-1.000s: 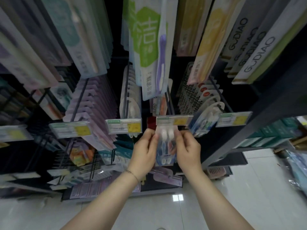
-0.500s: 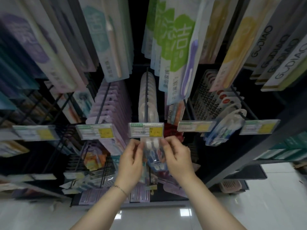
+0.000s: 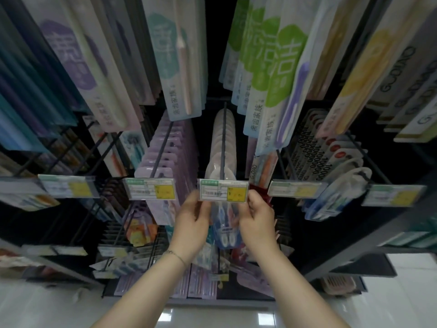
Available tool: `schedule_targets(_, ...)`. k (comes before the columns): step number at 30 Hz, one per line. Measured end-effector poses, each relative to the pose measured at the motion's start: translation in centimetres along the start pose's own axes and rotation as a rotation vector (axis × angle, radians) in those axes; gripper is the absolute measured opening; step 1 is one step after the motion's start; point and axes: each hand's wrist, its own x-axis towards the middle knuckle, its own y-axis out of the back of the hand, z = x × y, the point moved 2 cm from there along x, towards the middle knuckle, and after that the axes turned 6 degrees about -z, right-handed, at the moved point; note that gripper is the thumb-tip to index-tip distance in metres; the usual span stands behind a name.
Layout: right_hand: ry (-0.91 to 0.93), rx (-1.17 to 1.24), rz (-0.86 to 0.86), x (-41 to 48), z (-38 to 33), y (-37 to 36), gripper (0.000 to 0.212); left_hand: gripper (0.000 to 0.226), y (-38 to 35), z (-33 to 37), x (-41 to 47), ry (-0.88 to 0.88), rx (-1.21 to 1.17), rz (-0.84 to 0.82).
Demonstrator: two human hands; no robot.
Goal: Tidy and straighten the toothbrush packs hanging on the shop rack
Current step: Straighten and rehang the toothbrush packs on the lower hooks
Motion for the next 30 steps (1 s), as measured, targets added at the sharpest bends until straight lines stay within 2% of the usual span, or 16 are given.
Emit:
schedule_targets(5, -0.088, 0.005, 0.06, 2.5, 1.4, -0.9, 0.017, 0.026, -0.9, 0.2, 1.9, 0.001, 0.011, 0.059)
schedule_targets(10, -0.015, -0.025, 0.073, 4.2, 2.4, -1.1, 0.01, 0.041, -1.6, -0.4, 3.2, 0.032, 0.039, 0.157)
schedule_targets(14, 0.015, -0.04, 0.062, 4.1, 1.8, 0.0, 0.009, 0.027, -1.7, -1.5, 3.5, -0.035, 0.058, 0.152)
schedule_targets(18, 0.024, -0.044, 0.088, 4.0, 1.8, 1.5, 0.014, 0.026, -1.7, -2.5, 3.0, -0.088, 0.073, 0.139)
schedule_targets(21, 0.012, -0.103, 0.151, 4.0, 2.4, 2.4, 0.026, 0.014, -2.2, -2.3, 1.8, -0.141, 0.116, 0.136)
schedule_targets(22, 0.024, -0.104, 0.179, 4.0, 2.6, 2.8, 0.028, 0.005, -2.6, -2.2, 1.3, -0.156, 0.14, 0.129)
schedule_targets(25, 0.106, -0.146, 0.269, 4.0, 2.9, 4.1, 0.029, 0.018, -3.9, -2.0, 0.3, -0.245, 0.209, 0.047)
schedule_targets(30, 0.105, -0.135, 0.302, 5.8, 4.5, 5.6, 0.03, 0.007, -7.4, -2.2, 1.7, -0.32, 0.248, -0.108)
